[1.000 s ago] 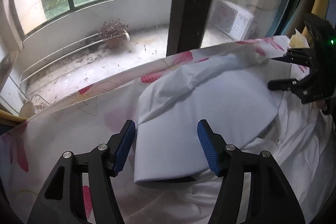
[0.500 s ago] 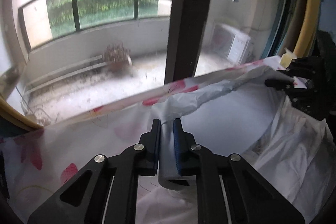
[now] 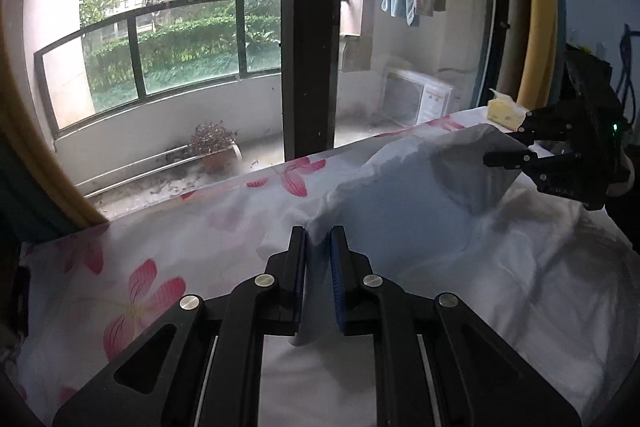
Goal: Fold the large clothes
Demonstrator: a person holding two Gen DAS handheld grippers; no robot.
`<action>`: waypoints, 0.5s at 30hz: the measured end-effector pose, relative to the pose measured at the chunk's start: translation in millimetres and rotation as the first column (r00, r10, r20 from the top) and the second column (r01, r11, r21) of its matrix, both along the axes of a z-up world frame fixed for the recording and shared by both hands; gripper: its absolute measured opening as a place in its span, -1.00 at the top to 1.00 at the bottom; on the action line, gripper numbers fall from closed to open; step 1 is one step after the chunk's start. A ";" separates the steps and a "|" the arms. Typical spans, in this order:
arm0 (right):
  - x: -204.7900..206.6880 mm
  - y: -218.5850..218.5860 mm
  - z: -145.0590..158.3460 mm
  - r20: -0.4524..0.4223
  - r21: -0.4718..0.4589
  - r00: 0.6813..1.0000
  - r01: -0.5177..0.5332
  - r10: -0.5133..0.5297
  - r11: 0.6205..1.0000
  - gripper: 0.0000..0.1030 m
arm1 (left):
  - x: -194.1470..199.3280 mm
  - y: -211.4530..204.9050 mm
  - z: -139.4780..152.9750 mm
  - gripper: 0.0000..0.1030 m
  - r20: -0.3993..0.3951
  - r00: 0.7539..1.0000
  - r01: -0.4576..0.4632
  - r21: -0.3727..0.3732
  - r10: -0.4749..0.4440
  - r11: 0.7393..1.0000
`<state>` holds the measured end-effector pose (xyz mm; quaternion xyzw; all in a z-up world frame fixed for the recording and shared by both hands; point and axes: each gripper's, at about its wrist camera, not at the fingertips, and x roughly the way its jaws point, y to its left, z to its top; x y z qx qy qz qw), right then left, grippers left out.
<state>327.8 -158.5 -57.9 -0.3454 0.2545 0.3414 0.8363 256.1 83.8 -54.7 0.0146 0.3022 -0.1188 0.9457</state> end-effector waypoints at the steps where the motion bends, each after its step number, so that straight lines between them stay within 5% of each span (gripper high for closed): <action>1: -1.5 -2.5 1.4 -0.016 0.019 1.000 0.000 0.000 1.000 0.74 | -5.4 -0.1 1.6 0.74 0.001 1.000 0.002 -0.005 -0.002 1.000; 15: -61.1 -35.3 -7.7 -0.203 0.116 0.979 0.053 -0.029 0.992 0.74 | -82.7 0.3 -3.6 0.74 -0.042 0.999 0.004 -0.089 -0.008 0.996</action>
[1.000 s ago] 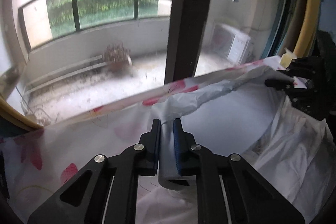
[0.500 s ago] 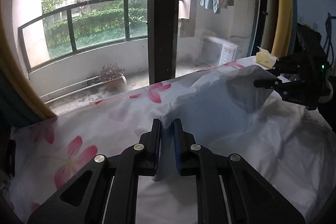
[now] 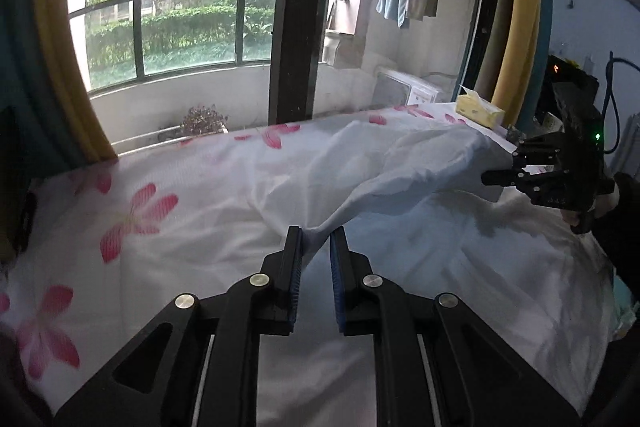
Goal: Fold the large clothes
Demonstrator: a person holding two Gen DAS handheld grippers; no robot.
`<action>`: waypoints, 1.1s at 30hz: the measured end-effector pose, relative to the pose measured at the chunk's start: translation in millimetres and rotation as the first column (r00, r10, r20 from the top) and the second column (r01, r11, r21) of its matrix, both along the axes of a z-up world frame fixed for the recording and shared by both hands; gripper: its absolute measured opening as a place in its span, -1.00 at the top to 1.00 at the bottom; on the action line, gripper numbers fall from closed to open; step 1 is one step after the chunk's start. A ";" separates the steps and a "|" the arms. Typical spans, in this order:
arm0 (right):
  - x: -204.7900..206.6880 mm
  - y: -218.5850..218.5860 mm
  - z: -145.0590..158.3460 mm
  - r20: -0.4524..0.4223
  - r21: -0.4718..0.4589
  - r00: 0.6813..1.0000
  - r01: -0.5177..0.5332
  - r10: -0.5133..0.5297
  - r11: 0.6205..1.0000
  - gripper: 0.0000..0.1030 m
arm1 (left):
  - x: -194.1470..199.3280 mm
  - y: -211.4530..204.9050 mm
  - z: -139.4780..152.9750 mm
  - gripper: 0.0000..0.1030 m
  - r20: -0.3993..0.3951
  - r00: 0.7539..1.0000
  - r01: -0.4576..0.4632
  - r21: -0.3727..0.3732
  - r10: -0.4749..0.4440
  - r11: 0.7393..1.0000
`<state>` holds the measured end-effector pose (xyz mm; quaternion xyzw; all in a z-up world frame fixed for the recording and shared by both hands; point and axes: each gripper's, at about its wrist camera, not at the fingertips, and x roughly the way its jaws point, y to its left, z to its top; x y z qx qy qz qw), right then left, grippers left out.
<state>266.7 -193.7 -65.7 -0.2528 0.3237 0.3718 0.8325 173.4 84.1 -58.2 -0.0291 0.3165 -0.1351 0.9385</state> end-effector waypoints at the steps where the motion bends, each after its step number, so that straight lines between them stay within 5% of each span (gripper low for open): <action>1: -9.5 -6.9 -0.2 0.010 0.010 1.000 0.005 -0.005 1.000 0.73 | -5.9 -0.2 -0.4 0.74 0.001 1.000 0.002 -0.003 -0.002 1.000; 8: -32.7 -19.6 -10.2 0.034 -0.021 0.997 0.067 -0.067 0.998 0.56 | -29.7 -4.6 -7.2 0.74 -0.023 1.000 0.013 -0.018 -0.013 1.000; 14: -58.5 -32.3 -7.9 0.011 -0.022 0.998 0.062 -0.062 0.998 -0.06 | -42.3 2.8 -12.0 0.63 -0.062 0.998 -0.015 -0.042 0.013 0.999; 17: -73.6 -34.4 -2.9 -0.006 -0.014 1.000 0.029 -0.029 0.999 -0.07 | -47.5 10.8 -11.7 0.29 -0.066 0.996 -0.062 -0.032 0.060 0.998; 26: -63.2 14.9 15.6 0.010 0.057 1.000 -0.014 0.013 0.998 -0.07 | -48.4 21.0 -7.7 0.20 -0.076 0.992 -0.108 -0.095 0.101 0.990; 31: -34.5 49.4 -8.2 -0.038 0.086 0.998 0.048 -0.045 0.995 -0.06 | -41.2 21.9 -15.9 0.20 -0.113 0.987 -0.132 -0.152 0.115 0.980; 32: -29.8 53.6 -13.6 -0.046 0.088 0.997 0.064 -0.060 0.994 -0.04 | -39.8 21.6 -17.8 0.20 -0.124 0.986 -0.134 -0.168 0.115 0.977; 33: -27.3 56.0 -16.0 -0.052 0.096 0.997 0.068 -0.064 0.993 0.30 | -38.7 21.1 -18.6 0.20 -0.130 0.985 -0.133 -0.179 0.110 0.975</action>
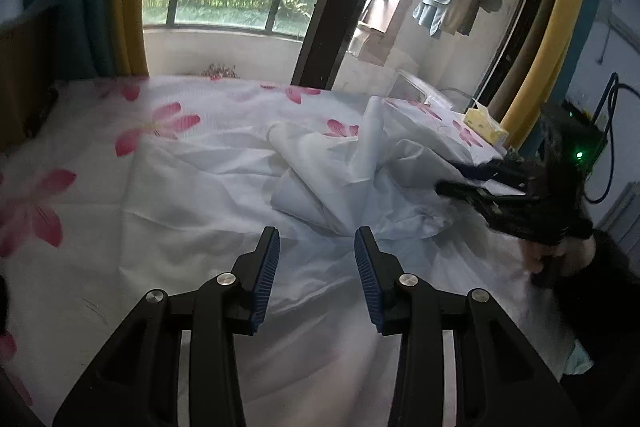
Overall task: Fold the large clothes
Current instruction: 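Grasp the folded jacket edge with the right tool and press it flat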
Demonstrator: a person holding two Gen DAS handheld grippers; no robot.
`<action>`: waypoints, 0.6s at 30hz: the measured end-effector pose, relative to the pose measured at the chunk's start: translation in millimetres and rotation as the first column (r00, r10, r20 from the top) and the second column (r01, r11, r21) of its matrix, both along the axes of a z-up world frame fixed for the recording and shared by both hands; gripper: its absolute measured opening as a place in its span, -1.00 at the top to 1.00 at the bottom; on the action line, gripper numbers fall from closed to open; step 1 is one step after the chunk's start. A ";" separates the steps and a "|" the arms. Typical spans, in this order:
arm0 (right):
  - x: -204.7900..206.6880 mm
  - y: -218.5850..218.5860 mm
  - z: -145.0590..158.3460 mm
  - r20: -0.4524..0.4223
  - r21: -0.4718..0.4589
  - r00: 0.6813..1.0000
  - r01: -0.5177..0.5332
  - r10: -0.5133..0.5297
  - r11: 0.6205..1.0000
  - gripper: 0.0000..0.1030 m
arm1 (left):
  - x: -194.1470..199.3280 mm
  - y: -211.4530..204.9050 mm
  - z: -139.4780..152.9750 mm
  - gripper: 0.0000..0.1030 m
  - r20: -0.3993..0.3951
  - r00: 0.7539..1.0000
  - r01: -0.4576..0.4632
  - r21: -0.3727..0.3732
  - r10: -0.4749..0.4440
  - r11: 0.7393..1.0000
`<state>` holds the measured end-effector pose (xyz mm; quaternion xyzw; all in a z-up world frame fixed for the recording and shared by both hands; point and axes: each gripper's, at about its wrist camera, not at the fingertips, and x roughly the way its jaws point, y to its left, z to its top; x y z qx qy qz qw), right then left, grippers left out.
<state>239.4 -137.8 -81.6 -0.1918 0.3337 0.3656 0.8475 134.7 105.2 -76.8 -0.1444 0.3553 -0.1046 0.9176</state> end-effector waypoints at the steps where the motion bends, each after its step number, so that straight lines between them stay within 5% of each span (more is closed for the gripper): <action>1: 2.2 3.1 -2.2 -0.012 0.012 1.000 -0.006 0.006 1.000 0.99 | 1.2 -1.4 -1.0 0.20 -0.005 1.000 0.006 -0.013 -0.006 1.000; 14: -55.6 2.4 -1.7 -0.095 0.060 0.970 -0.217 0.222 0.974 0.96 | 26.7 -20.1 -10.2 0.20 -0.044 0.997 0.061 -0.017 -0.061 0.998; 18: -71.4 8.1 -15.7 -0.084 -0.046 0.964 -0.257 0.253 0.965 0.95 | 27.1 -19.4 -3.5 0.20 -0.038 0.998 0.049 -0.008 -0.050 0.999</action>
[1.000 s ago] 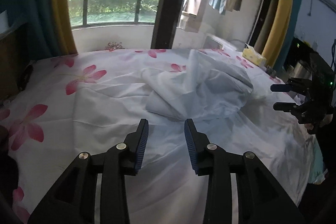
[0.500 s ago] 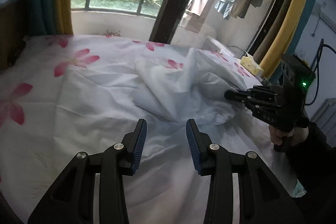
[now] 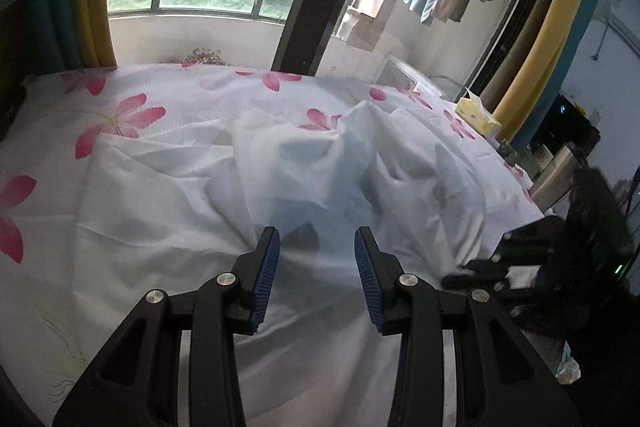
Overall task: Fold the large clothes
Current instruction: 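Grasp the folded jacket edge with the right tool and press it flat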
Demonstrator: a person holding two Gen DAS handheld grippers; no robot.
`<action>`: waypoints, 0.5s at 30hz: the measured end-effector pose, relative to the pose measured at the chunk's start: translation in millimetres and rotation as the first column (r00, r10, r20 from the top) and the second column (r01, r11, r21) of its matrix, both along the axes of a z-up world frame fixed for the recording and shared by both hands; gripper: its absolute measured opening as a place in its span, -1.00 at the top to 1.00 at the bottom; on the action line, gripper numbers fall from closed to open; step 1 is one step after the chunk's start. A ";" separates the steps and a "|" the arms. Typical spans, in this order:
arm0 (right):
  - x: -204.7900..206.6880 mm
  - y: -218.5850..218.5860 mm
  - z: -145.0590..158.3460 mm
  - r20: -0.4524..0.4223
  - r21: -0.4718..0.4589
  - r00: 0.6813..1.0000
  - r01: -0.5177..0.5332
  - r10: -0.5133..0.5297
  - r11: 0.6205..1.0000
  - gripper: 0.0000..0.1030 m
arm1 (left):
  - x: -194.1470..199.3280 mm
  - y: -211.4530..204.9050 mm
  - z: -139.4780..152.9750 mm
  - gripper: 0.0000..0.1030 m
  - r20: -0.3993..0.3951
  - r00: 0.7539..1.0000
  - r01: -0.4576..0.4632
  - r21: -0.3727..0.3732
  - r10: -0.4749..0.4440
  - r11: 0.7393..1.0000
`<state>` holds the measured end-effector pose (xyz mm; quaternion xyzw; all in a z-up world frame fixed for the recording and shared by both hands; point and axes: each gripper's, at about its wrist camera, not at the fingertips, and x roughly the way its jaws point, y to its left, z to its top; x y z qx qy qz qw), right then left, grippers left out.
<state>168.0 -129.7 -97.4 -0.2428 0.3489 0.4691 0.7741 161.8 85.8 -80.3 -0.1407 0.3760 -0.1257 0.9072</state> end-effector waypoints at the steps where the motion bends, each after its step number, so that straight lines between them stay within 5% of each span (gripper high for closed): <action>1: -2.0 1.4 -4.1 0.011 -0.033 1.000 0.000 0.001 0.999 0.94 | -1.4 -1.5 3.2 0.20 0.008 1.000 -0.002 0.009 0.002 1.000; 11: -9.6 -14.6 11.7 -0.006 -0.003 0.998 -0.062 0.062 0.998 0.82 | 9.6 -13.8 8.8 0.20 0.010 1.000 0.027 0.029 -0.027 0.999; 14: 1.1 -12.2 25.7 0.002 0.043 0.999 -0.041 0.041 0.998 0.51 | 8.9 -17.0 9.4 0.20 0.014 0.999 0.037 0.026 -0.037 0.999; 15: 4.9 -9.7 28.2 0.001 0.052 0.999 -0.036 0.036 0.998 0.22 | 8.2 -17.2 8.8 0.20 0.012 0.999 0.036 0.024 -0.036 0.999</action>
